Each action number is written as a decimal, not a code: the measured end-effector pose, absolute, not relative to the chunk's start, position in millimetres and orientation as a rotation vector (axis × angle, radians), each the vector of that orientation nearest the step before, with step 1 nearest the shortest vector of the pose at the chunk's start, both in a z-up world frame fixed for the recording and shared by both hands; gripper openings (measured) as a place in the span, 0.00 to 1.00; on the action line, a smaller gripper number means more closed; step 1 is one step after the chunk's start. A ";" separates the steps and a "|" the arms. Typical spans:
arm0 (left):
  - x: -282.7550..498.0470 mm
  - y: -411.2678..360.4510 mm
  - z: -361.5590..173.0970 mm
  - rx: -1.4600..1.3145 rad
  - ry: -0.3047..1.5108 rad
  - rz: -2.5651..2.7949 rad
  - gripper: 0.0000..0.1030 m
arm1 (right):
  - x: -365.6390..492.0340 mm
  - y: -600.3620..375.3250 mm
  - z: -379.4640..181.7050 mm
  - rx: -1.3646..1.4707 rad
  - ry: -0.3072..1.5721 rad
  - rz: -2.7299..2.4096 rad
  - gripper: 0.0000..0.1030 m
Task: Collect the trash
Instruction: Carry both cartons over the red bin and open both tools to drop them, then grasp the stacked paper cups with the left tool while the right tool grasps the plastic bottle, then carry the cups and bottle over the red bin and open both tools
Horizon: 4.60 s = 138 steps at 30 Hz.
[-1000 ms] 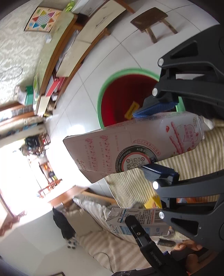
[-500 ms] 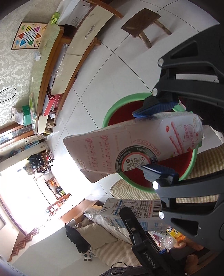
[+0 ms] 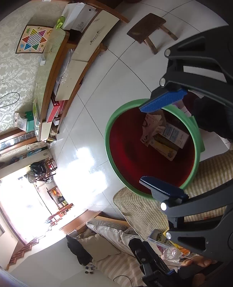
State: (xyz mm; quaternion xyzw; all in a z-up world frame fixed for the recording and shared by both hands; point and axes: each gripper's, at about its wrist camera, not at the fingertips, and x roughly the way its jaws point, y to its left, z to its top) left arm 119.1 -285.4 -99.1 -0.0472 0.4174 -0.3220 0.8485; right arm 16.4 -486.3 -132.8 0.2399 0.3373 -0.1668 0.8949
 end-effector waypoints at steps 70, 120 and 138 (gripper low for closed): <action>130.6 92.7 -215.4 -0.130 1.099 -0.331 0.40 | 200.3 -64.5 -131.1 -0.445 1.137 0.612 0.61; 76.4 -54.4 -69.5 -0.123 0.789 -0.358 0.40 | 58.5 -248.8 -46.8 0.131 0.633 0.066 0.59; 92.0 -157.2 -68.1 -0.010 0.803 -0.543 0.40 | 48.4 -331.1 -47.3 0.173 0.624 -0.102 0.58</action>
